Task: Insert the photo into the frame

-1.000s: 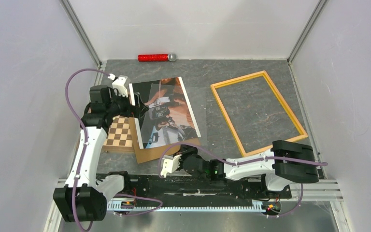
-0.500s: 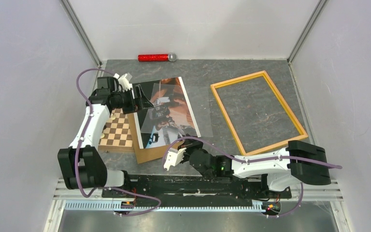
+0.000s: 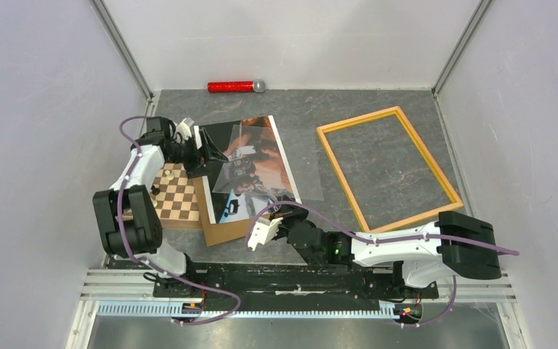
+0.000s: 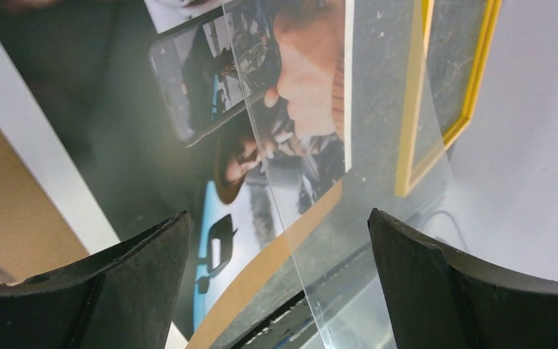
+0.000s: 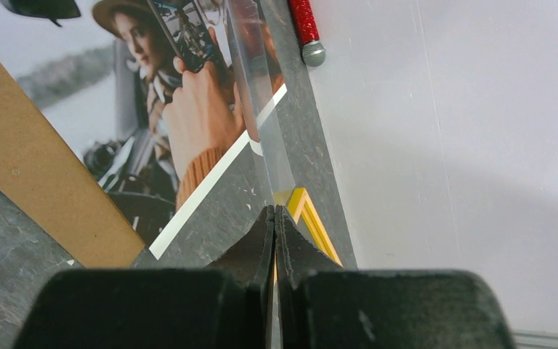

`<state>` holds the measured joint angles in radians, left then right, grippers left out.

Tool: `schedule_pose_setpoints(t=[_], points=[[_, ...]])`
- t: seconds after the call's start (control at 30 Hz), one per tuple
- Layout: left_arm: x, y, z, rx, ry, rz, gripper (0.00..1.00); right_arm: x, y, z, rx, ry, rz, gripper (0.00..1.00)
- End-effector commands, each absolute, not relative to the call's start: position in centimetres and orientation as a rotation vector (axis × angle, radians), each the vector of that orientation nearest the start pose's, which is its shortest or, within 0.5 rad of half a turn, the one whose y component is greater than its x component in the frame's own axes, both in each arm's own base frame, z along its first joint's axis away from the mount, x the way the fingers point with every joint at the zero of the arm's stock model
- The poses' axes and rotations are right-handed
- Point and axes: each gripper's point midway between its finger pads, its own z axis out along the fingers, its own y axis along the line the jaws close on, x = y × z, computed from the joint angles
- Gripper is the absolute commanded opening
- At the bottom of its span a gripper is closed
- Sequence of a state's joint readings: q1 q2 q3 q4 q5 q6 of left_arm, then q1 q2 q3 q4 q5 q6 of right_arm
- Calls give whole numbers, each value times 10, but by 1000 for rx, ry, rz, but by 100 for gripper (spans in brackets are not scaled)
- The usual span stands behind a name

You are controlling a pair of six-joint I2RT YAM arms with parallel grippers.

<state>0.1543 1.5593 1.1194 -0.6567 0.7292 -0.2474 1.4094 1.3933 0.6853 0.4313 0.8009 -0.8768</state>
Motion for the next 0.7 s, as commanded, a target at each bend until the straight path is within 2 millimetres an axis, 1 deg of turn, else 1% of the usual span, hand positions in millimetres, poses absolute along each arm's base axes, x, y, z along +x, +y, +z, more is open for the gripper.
schedule_pose_setpoints(t=[0.0,0.23,0.37,0.53,0.67], points=[[342,-90,148,-355,2497,-1208,98,210,330,227,-1163,1188,-329,0],[355,-99,138,-439,2506,-1365,98,212,334,227,-1161,1196,-337,0],[364,-105,131,-471,2503,-1418,95,212,336,227,-1161,1198,-340,0],[366,-122,121,-477,2516,-1497,91,213,339,228,-1163,1199,-339,0],[370,-135,120,-457,2510,-1550,91,212,340,226,-1170,1202,-336,0]])
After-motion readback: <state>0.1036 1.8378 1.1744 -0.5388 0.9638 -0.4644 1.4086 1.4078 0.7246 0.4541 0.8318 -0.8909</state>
